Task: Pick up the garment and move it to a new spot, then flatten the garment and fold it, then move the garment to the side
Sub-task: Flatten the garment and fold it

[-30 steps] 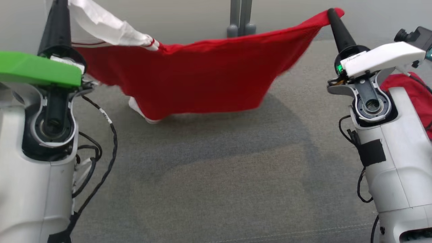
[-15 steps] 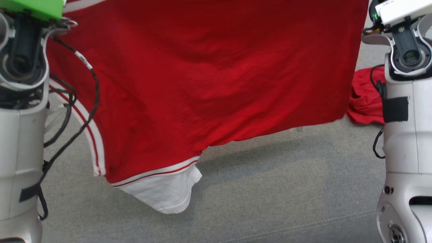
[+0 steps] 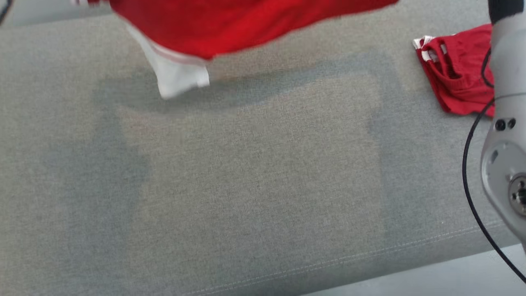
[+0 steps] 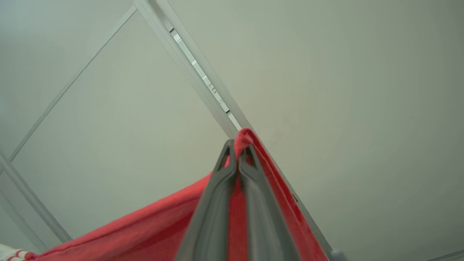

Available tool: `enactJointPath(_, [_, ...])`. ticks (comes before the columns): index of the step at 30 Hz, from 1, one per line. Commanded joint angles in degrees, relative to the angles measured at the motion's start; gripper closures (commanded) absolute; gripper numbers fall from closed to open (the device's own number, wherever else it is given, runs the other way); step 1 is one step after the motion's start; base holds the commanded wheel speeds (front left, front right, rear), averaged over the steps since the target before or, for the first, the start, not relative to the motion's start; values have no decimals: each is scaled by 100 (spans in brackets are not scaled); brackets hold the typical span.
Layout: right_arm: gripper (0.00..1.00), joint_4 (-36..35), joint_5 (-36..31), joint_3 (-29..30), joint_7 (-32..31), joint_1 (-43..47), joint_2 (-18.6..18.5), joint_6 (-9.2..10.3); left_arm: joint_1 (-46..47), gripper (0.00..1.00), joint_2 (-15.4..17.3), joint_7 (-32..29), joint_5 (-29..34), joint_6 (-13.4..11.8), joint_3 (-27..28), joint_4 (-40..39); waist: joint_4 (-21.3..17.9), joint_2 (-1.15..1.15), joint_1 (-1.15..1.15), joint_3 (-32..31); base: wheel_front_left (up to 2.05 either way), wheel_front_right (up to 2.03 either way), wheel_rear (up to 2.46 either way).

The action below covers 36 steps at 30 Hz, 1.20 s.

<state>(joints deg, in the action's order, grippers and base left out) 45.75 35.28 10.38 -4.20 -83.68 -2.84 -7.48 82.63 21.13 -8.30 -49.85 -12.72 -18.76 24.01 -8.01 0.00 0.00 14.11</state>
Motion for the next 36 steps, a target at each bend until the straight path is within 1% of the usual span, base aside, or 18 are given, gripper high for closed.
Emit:
enactJointPath(1, [100, 252, -133, 29, 379, -450, -14, -2, 450, 100, -19, 317, 229, 69, -37, 243, -32, 0, 0, 818, 0, 0, 0])
enactJointPath(4, [100, 713, -184, 102, 952, -1020, -16, -2, 990, 100, -155, 835, 452, 218, -76, 657, 28, 0, 0, 1160, 0, 0, 0])
enactJointPath(9, [100, 1309, -272, 22, 1584, -1617, -15, -2, 1558, 100, -127, 1557, 770, 514, -186, 1202, 102, 0, 0, 1758, 0, 0, 0])
enactJointPath(12, [100, 1565, -144, -68, 1754, -1679, -19, -1, 1568, 100, -74, 1859, 877, 729, -252, 1512, 137, 0, 0, 2091, 0, 0, 0])
enactJointPath(16, [100, 1650, 121, -492, 1842, -1364, -21, -1, 1288, 100, -80, 2108, 746, 1039, -192, 1805, 191, 0, 0, 2343, 0, 0, 0])
enactJointPath(20, [100, 1536, 408, -810, 1903, -1093, -23, -2, 1081, 100, -60, 2260, 640, 1299, -69, 1867, 247, 0, 0, 2356, 0, 0, 0])
enactJointPath(22, [100, 1482, 550, -916, 1907, -997, -21, -2, 975, 100, -35, 2281, 618, 1392, -44, 1869, 267, 0, 0, 2320, 0, 0, 0])
enactJointPath(23, [100, 1482, 550, -916, 1907, -997, -21, -2, 975, 100, -35, 2281, 618, 1392, -44, 1869, 267, 0, 0, 2320, 0, 0, 0])
enactJointPath(27, [100, 1337, 839, -1155, 1918, -805, -24, -2, 754, 100, -109, 2303, 555, 1608, -60, 1747, 316, 0, 0, 2205, 0, 0, 0])
enactJointPath(31, [100, 1109, 1056, -1422, 1921, -500, -15, -2, 369, 100, -120, 2298, 423, 1751, -76, 1462, 336, 0, 0, 2049, 0, 0, 0])
enactJointPath(33, [100, 956, 1129, -1533, 1924, -231, -35, -2, 50, 100, -97, 2278, 339, 1797, -78, 1237, 345, 0, 0, 1938, 0, 0, 0])
enactJointPath(36, [100, 597, 1312, -1693, 1873, 298, -160, -2, -592, 100, -31, 2251, 122, 1834, -18, 757, 359, 0, 0, 1711, 0, 0, 0])
